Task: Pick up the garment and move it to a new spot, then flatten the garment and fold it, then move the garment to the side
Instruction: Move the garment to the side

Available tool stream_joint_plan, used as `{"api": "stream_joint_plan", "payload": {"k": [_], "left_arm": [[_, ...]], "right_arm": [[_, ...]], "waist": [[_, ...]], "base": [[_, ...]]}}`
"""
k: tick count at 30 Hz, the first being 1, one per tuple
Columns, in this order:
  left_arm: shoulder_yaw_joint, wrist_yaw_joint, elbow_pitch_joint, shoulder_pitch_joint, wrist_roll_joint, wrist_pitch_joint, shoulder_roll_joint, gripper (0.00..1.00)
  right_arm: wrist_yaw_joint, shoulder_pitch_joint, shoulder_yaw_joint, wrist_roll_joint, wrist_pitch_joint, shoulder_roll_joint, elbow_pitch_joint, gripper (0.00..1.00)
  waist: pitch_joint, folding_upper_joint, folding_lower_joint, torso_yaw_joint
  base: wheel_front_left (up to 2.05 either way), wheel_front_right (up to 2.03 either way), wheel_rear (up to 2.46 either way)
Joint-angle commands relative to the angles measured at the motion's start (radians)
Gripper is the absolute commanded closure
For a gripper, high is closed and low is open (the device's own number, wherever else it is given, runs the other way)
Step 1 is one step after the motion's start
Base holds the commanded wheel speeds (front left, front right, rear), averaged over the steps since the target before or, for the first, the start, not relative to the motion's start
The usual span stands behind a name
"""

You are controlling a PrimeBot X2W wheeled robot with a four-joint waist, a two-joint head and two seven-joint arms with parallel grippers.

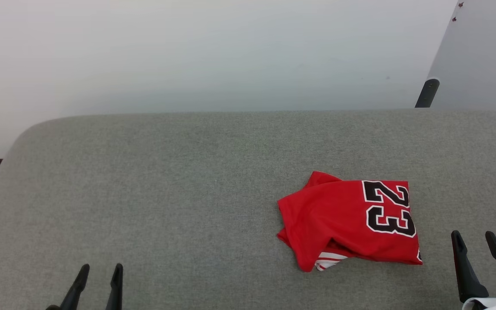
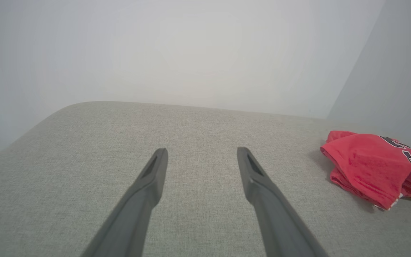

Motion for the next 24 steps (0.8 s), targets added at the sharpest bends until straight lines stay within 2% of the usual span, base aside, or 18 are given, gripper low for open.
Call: {"api": "stream_joint_plan", "payload": {"k": [1,9,14,18,24], "left_arm": [[-0.002,0.001,-0.002,0.003,0.003,0.001,0.003,0.00],[-0.008,0.001,-0.004,-0.007,-0.001,0.001,0.000,0.00],[-0.014,0.001,-0.004,-0.025,-0.005,0.001,-0.004,0.00],[-0.021,0.001,-0.002,-0.054,-0.009,0.001,-0.012,0.00],[-0.056,0.001,0.012,-0.117,-0.027,0.001,0.000,0.00]], "right_arm": [[0.000,0.017,-0.002,-0.003,0.003,0.004,-0.006,0.00],[0.000,0.002,-0.005,-0.002,0.024,0.010,-0.006,0.00],[0.000,-0.041,0.011,0.004,0.086,-0.019,-0.006,0.00],[0.000,-0.131,0.029,0.015,0.216,-0.071,0.014,0.00],[0.000,-0.302,0.067,0.076,0.528,-0.163,0.138,0.00]], "waist": [[0.001,0.0000,0.0000,0.000],[0.005,0.0000,0.0000,0.007],[0.019,0.0000,0.0000,0.015],[0.053,0.0000,0.0000,0.022],[0.129,0.0000,0.0000,0.032]], "base": [[0.00,0.00,0.00],[0.00,0.00,0.00],[0.00,0.00,0.00],[0.00,0.00,0.00],[0.00,0.00,0.00]]}}
